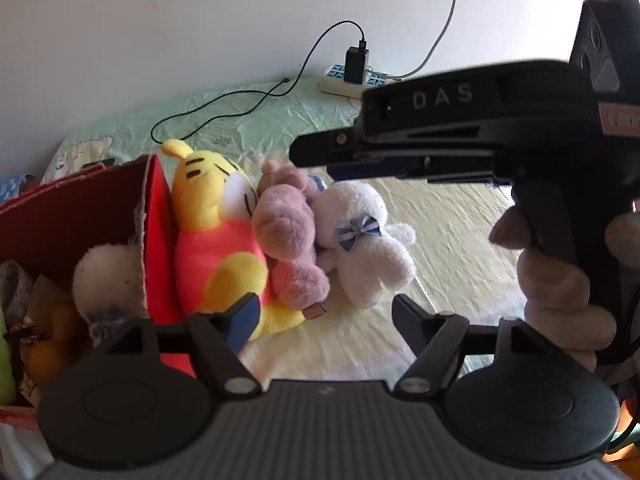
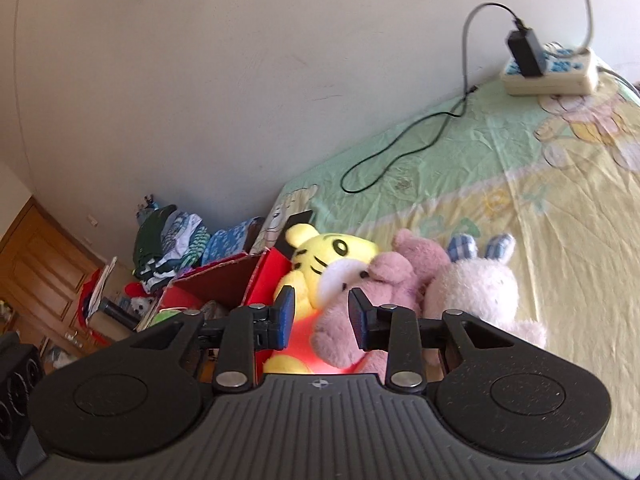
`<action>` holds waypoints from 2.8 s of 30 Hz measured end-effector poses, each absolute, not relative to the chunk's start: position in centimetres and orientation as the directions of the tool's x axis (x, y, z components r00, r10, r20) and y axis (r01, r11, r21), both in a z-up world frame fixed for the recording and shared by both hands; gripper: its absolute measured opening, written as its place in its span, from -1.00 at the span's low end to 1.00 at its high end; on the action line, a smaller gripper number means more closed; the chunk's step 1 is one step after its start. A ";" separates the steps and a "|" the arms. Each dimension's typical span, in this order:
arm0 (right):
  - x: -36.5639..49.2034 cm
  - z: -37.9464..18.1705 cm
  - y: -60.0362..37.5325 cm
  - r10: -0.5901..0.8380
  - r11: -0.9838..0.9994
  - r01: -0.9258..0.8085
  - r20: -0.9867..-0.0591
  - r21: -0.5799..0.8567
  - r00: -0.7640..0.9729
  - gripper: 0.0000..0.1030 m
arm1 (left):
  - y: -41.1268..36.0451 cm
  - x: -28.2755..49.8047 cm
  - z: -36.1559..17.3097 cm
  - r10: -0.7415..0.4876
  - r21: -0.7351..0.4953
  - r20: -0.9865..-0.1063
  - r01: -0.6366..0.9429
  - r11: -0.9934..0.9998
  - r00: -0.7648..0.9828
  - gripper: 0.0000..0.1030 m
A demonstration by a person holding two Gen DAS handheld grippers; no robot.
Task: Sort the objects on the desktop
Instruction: 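Grasp the yellow tiger plush with the right gripper while the left gripper grasps it too, then lift the yellow tiger plush with both grippers and carry it toward the red box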
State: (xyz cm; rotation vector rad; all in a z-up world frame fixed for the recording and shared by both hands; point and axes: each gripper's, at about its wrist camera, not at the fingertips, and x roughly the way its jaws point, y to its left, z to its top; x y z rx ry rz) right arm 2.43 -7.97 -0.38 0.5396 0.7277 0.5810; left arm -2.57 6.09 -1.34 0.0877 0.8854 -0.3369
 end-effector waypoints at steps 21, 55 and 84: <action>9.3 -2.7 -1.8 0.778 0.627 -0.503 -0.508 0.594 0.370 -0.24 | 6.1 2.2 -4.2 0.012 0.140 -0.779 0.155 0.978 0.627 0.28; -4.2 1.4 -6.6 0.838 0.524 -0.572 -0.503 0.631 0.213 -0.70 | 10.2 -9.4 -0.5 -0.410 -0.222 -0.787 0.409 0.885 0.460 -0.02; -1.8 -9.5 -9.0 0.769 0.630 -0.191 -0.572 0.753 0.284 -0.41 | 12.1 -5.4 -6.5 -0.147 0.030 -0.865 0.342 0.939 0.480 0.71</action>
